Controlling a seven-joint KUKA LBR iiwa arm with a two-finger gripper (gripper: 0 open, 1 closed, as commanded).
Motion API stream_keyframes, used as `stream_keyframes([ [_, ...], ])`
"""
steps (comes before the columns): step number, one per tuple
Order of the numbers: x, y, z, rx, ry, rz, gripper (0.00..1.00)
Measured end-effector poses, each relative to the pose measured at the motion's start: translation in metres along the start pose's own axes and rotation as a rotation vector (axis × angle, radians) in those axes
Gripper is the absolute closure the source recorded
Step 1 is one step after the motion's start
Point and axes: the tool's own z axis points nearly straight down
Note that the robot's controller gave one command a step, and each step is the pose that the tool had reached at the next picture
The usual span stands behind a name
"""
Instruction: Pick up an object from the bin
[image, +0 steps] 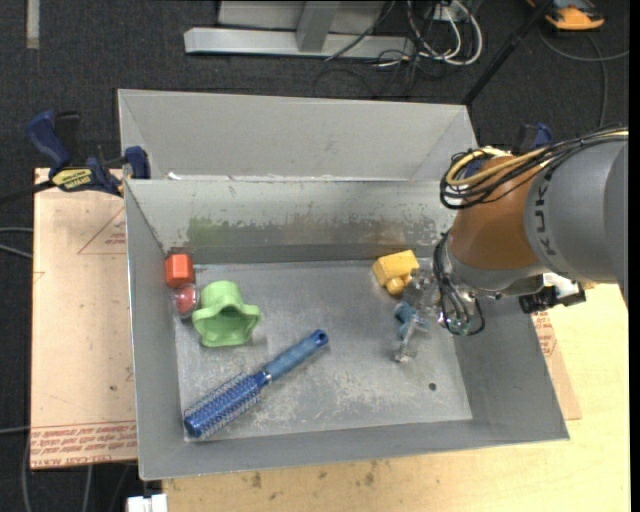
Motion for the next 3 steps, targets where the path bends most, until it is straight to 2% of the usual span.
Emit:
stream_keyframes([
  [1,0.004,-0.021,-0.139,-0.001,-0.012,-0.119,0.00],
  [2,0.001,-0.004,-0.041,0.000,0.006,-0.121,0.00],
  [3,0.011,-0.011,0.003,0.000,0.003,-0.184,0.00],
])
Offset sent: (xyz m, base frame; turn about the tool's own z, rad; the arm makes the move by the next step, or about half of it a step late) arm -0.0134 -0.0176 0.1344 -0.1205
